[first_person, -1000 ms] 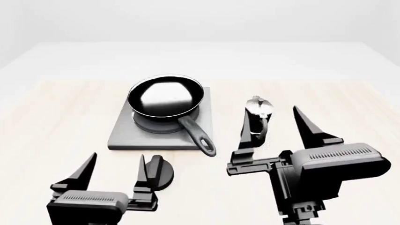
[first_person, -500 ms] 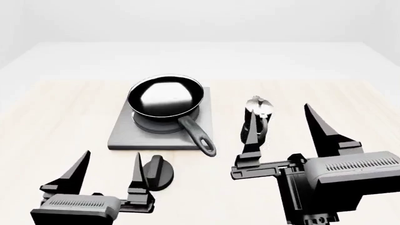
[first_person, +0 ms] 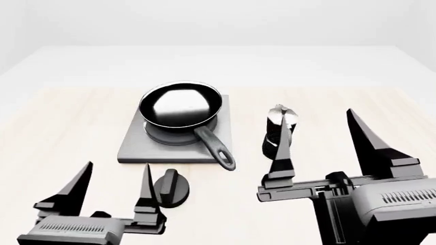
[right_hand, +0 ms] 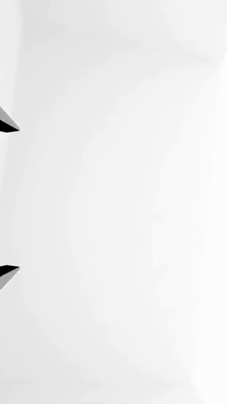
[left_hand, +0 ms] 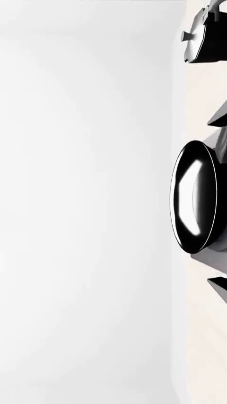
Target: Put the frying pan on the stove.
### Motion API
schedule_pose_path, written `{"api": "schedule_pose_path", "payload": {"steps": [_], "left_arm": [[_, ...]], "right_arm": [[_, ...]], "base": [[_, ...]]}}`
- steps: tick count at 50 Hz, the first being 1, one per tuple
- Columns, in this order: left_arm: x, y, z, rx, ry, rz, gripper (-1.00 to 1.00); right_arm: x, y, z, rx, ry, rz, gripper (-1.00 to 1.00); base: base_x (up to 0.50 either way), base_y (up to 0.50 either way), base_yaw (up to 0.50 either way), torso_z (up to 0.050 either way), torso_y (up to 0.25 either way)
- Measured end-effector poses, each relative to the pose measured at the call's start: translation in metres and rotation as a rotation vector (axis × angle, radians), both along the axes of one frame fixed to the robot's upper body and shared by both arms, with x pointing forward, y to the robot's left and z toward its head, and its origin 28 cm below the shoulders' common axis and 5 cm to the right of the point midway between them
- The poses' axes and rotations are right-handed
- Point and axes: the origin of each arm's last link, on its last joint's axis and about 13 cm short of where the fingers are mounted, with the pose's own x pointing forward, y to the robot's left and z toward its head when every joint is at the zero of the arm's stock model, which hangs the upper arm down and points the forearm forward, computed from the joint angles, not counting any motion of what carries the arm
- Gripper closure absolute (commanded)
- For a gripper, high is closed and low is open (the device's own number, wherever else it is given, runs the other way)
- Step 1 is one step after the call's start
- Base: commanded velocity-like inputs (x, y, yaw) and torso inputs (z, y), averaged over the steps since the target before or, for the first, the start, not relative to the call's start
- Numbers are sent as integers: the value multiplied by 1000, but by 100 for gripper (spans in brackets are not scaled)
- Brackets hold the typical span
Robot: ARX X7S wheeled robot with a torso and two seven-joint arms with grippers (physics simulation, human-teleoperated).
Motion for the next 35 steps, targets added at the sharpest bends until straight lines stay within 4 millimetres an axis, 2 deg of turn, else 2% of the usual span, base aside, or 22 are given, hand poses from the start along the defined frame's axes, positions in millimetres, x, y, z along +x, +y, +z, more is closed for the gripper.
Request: {"api": "schedule_pose_path", "payload": {"steps": [35], "left_arm": [[-19,2,20,-16,-75,-16,-100]], "right_arm": [[-25,5,20,3,-99,45,-100]], "base": [[0,0,0,0,0]]}}
